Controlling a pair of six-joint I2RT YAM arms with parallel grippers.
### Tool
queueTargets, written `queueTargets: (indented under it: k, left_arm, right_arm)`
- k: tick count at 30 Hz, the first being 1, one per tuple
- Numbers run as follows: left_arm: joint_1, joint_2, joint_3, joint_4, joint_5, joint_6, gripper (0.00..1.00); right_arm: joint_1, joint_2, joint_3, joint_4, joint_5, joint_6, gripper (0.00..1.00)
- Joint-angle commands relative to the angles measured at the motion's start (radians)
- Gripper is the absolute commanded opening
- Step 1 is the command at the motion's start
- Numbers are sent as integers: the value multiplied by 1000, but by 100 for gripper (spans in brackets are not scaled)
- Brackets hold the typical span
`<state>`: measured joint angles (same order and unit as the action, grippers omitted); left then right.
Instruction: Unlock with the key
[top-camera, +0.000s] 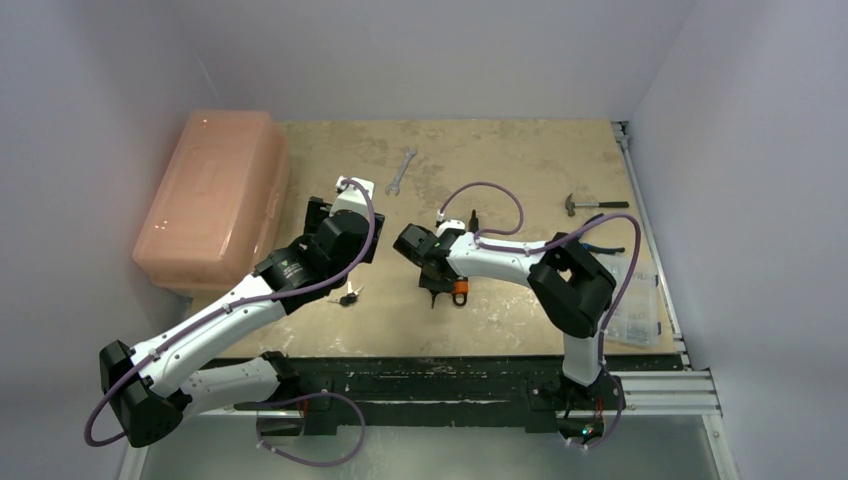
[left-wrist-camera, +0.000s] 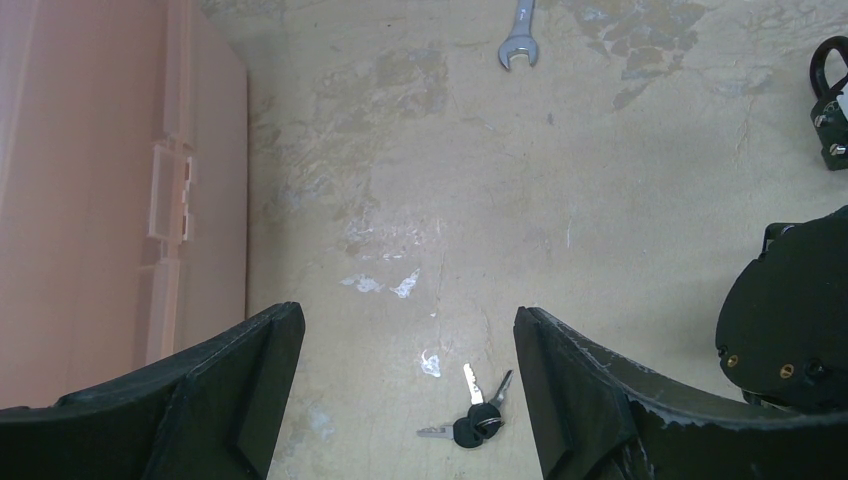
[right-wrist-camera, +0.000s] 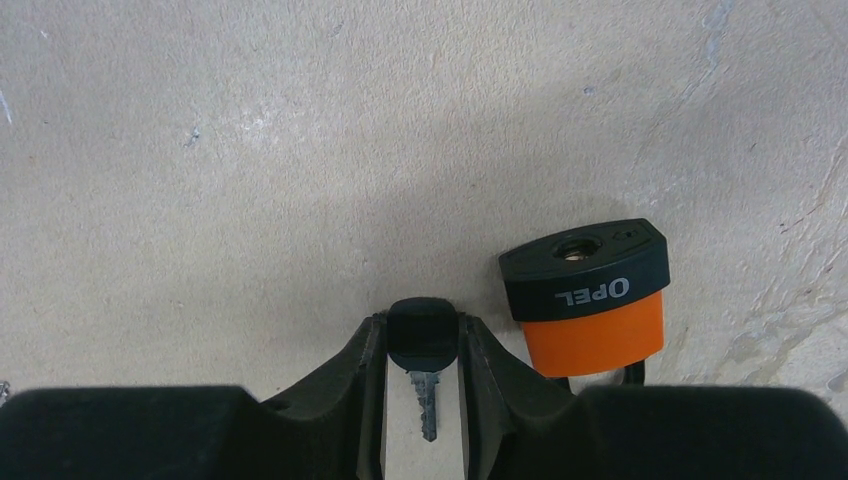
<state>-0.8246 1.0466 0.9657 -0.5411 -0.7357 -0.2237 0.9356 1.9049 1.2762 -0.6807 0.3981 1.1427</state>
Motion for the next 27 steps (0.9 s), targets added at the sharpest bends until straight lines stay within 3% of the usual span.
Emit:
queueTargets:
  k: [1,12,23,27]
  left_arm:
    - [6,-14,7,17,3,4,82]
    - [6,-143,-16,77,100,20,81]
    - [7,-273,-68,225,517,-70,77]
    - [7,-247,-77,266,558,-127,77]
  right_arm:
    - [-4,-35,-21,7,-1,-2,12]
    - [-4,-148,5,7,-4,15,13]
    - [-61,-305,78,1,-44,29,13]
    - [-86,-370,97,10,-60,41,13]
